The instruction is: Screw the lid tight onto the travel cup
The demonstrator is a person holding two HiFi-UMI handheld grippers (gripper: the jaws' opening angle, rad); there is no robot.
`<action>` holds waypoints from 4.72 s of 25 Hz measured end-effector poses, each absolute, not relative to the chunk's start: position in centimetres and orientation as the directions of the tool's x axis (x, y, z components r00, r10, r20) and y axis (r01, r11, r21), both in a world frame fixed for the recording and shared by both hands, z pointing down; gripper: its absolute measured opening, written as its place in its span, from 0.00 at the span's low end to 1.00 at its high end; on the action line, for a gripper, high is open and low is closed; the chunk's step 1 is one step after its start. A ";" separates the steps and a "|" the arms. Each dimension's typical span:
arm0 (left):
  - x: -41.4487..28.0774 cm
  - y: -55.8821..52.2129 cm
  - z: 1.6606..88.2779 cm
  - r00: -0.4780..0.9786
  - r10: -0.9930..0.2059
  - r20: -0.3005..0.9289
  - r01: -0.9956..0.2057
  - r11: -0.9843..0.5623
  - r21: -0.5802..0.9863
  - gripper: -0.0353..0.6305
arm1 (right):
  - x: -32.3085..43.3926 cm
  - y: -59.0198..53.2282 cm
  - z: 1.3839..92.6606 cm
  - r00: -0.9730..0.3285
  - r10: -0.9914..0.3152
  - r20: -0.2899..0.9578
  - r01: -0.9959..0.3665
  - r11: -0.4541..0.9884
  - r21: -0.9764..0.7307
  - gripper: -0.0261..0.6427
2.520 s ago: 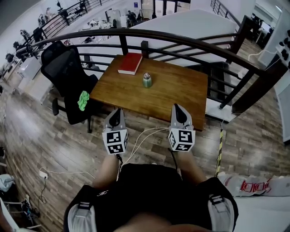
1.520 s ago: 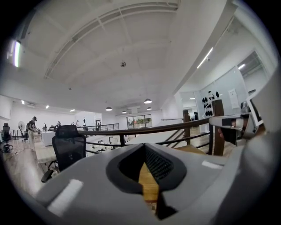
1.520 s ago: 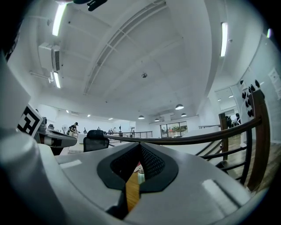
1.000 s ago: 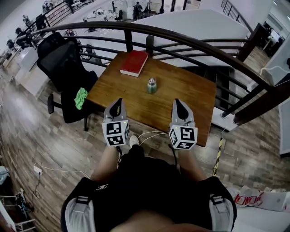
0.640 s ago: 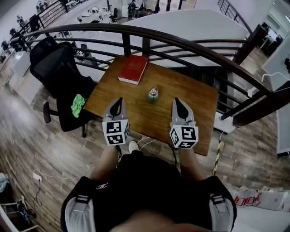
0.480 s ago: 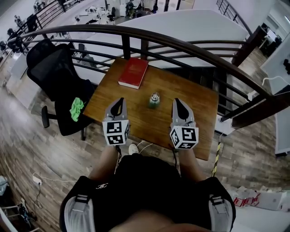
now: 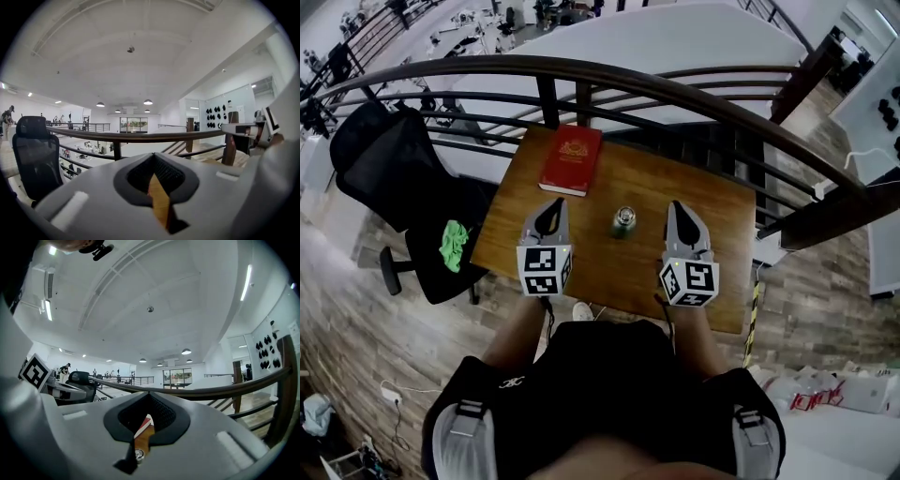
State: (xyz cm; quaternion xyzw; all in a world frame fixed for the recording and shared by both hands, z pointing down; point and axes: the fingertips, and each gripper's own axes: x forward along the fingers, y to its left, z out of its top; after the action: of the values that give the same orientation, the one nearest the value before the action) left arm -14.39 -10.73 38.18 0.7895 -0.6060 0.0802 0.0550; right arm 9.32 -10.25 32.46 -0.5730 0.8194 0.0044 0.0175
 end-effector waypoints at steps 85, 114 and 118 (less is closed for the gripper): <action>2.9 -15.8 66.5 0.712 -0.521 0.471 -0.605 -0.795 0.036 0.61 | 1.1 -15.8 58.1 -0.762 -0.197 0.616 -0.237 0.971 0.017 0.42; 3.1 -15.9 66.7 0.734 -0.526 0.431 -0.592 -0.805 0.026 0.61 | 4.0 -14.9 59.3 -0.681 -0.346 0.645 -0.407 0.911 0.059 0.42; 3.1 -15.8 66.6 0.733 -0.522 0.436 -0.588 -0.809 0.019 0.61 | 4.5 -15.5 59.4 -0.594 -0.190 0.781 -0.161 0.980 0.116 0.42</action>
State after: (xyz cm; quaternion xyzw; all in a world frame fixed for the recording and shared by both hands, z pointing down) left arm 3.11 -15.79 66.65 0.9276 -0.2992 0.2097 0.0778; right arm 4.47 -15.47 59.44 -0.0984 0.8927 0.0166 -0.4395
